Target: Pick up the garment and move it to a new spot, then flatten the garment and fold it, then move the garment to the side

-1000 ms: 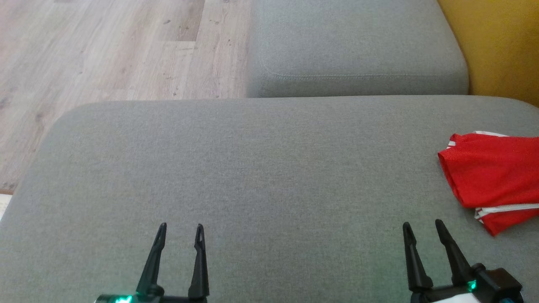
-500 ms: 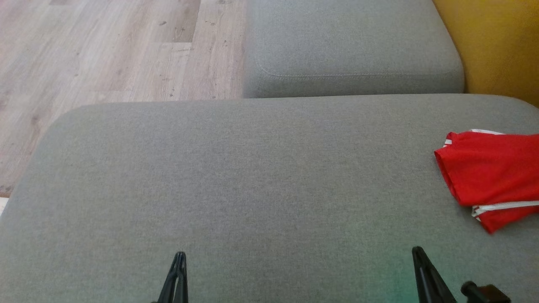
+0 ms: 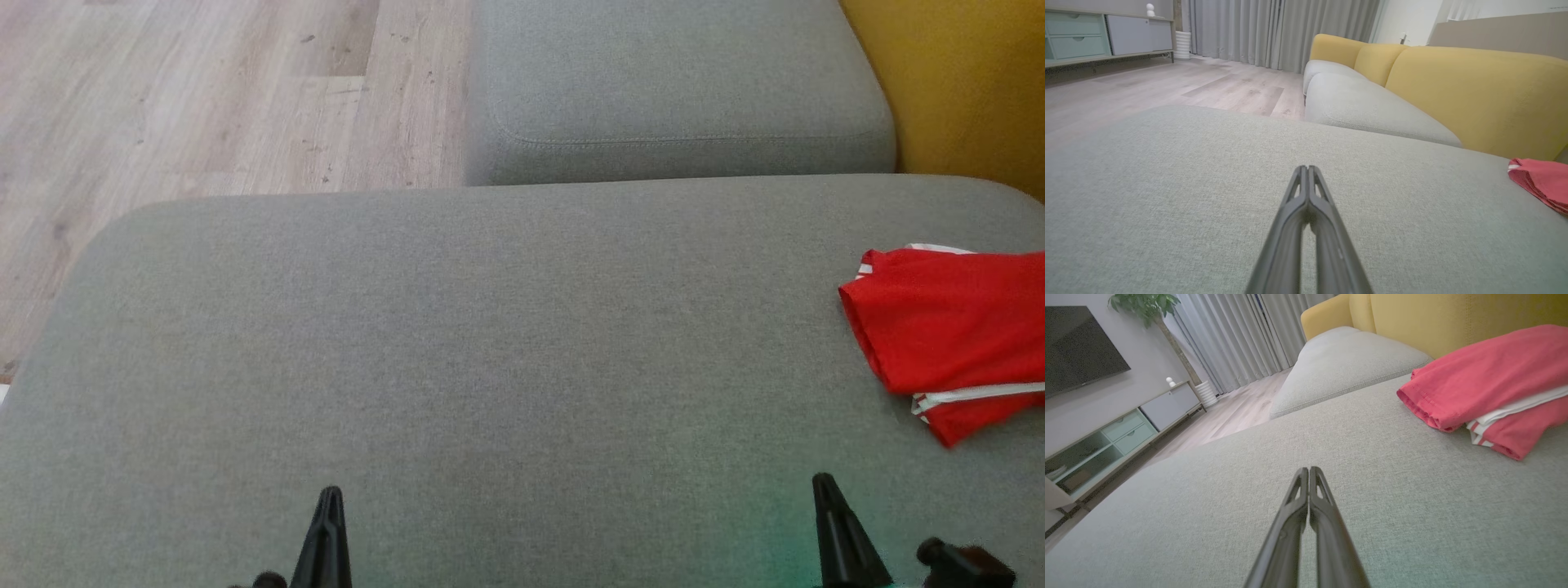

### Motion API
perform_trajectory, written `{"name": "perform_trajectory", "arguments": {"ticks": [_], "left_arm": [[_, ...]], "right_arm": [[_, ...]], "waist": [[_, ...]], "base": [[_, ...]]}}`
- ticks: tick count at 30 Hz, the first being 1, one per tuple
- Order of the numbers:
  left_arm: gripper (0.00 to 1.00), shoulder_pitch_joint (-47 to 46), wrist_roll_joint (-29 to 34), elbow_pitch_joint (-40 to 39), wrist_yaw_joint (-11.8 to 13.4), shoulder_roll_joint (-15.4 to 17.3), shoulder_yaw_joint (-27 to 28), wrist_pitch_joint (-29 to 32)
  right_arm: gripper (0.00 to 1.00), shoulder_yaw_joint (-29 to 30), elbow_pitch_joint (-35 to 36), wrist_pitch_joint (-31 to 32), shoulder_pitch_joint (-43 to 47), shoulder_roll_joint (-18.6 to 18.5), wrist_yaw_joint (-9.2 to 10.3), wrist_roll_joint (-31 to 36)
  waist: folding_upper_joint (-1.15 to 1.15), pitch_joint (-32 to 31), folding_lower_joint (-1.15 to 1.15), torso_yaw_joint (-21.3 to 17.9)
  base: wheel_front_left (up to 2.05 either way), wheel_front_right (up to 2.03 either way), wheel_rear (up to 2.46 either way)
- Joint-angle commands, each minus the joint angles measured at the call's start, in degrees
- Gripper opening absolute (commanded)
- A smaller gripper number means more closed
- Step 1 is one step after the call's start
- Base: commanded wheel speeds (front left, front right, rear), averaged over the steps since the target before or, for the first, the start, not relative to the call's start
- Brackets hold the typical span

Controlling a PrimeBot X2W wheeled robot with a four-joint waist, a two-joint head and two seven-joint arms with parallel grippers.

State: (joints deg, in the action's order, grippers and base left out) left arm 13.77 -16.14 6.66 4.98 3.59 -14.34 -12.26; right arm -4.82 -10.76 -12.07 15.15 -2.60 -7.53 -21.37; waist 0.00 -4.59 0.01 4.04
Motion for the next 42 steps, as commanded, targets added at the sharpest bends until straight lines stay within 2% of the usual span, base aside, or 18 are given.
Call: {"name": "perform_trajectory", "arguments": {"ticks": [1,42], "left_arm": [[0.00,-3.02,-1.78,-1.55,-0.38,0.39,1.35,0.17],[0.00,-9.44,-31.62,1.86,-5.05,1.20,7.10,5.91]], "right_arm": [[0.00,0.40,1.58,0.11,-3.14,-0.73,0.01,-1.81],[0.00,3.08,-0.18,5.96,-9.99,-1.64,0.02,-29.46]], "waist": [[0.00,0.06,0.00,-0.05],[0.00,1.87,0.00,-1.58]], "base": [[0.00,0.00,0.00],[0.00,0.00,0.00]]}}
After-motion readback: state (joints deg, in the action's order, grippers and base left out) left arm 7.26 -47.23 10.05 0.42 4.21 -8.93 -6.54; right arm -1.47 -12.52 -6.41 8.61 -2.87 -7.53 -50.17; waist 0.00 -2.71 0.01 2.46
